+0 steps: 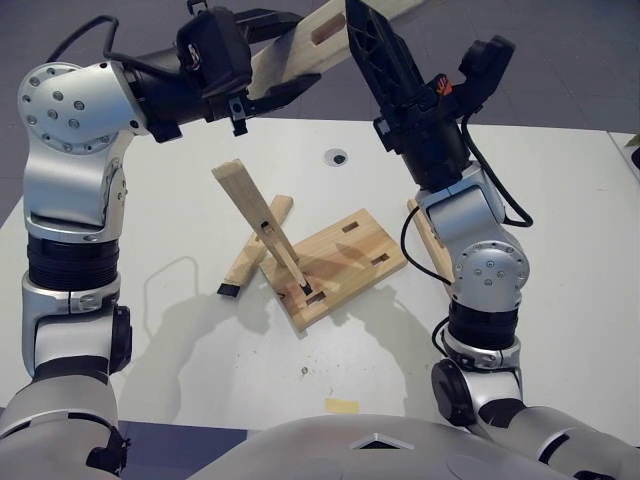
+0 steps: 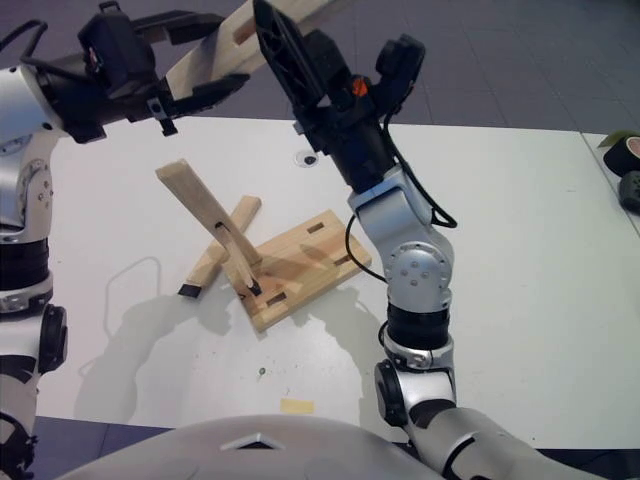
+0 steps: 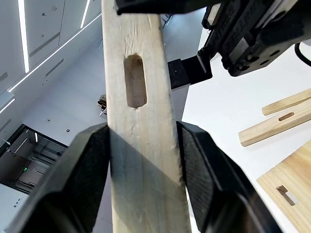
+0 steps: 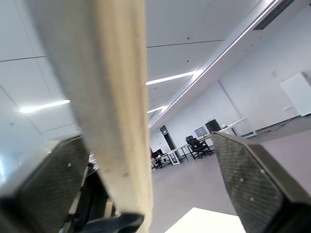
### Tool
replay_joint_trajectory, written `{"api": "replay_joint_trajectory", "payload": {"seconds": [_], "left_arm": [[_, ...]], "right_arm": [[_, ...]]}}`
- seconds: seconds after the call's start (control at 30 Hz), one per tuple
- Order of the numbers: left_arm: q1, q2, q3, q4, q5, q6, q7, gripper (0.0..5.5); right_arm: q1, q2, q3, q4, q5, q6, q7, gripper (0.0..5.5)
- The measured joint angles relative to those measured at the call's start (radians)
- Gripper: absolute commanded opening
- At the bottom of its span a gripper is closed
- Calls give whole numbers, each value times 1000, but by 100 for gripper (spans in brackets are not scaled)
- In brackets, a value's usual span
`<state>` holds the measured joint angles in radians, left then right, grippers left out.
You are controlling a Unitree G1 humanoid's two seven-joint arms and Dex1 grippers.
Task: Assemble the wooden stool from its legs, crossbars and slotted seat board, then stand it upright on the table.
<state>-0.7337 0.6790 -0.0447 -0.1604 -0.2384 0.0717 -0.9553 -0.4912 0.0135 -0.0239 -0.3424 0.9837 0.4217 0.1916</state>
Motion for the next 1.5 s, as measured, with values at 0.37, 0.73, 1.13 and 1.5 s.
{"api": "replay_joint_trajectory", "payload": {"seconds": [0.37, 0.73, 1.13, 1.5], "left_arm": [[47, -23, -1, -53, -22, 57, 18, 213], [70, -35, -4, -93, -20, 72, 48, 208], [-70, -25, 142, 25, -260, 279, 22, 420], [191, 68, 74, 434, 118, -77, 103, 540]], "right_arm": [[46, 119, 14, -50, -17, -123, 39, 221], [80, 138, 8, -106, 22, -177, -81, 103], [108, 70, -106, -132, -15, -252, -96, 102], [294, -76, -278, -187, -94, -258, -153, 102]]}}
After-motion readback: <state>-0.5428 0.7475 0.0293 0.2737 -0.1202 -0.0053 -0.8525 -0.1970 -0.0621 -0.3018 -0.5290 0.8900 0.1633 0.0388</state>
